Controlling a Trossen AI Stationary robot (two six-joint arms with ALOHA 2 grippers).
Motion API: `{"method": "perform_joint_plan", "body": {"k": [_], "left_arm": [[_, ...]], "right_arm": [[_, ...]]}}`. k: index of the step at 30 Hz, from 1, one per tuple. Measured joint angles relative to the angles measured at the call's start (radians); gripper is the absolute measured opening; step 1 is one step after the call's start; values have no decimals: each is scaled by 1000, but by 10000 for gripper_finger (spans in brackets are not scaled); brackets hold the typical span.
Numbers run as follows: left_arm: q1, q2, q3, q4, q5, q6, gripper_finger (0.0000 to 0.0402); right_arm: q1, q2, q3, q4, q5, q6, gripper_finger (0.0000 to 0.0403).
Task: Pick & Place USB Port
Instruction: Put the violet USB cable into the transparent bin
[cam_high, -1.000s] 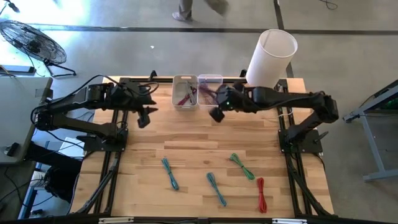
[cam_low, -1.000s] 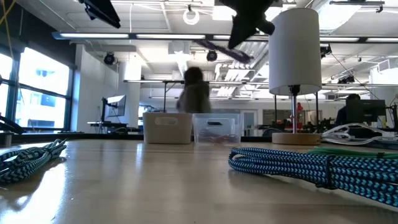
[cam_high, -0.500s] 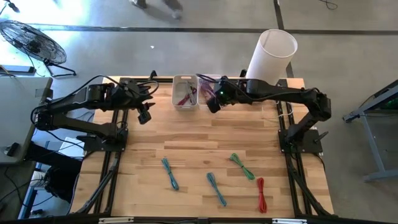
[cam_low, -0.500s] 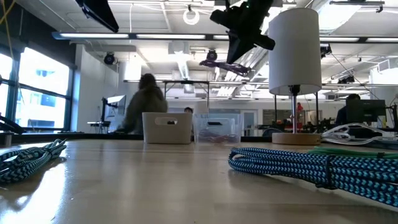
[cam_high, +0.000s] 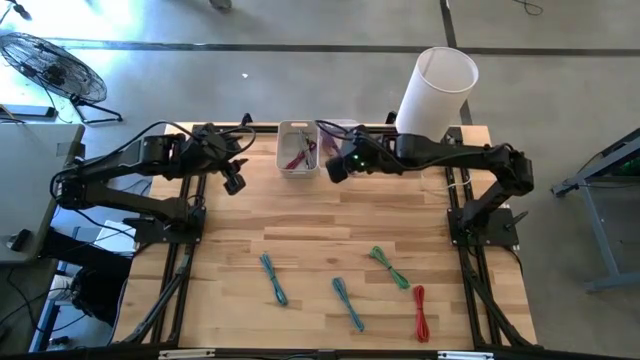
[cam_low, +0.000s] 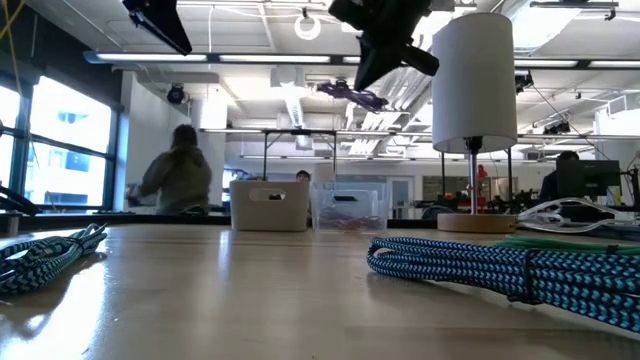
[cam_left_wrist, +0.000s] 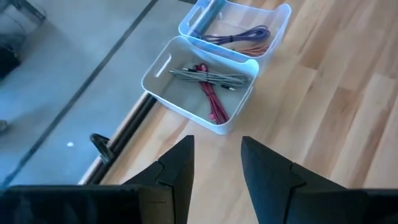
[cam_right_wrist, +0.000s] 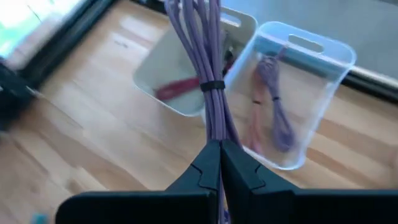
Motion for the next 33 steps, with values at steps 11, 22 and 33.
{"method": "perform_joint_plan", "body": {"k": [11, 22, 33], "left_arm": [[0, -1, 0, 0, -49, 349, 129], [0, -2, 0, -47, 34, 503, 129], [0, -2, 0, -93, 30, 562, 129]], "right_arm": [[-46, 134, 1, 131, 59, 245, 0], [-130, 213, 0, 169, 49, 312, 0], [-185, 279, 1, 212, -36, 211, 0]]}}
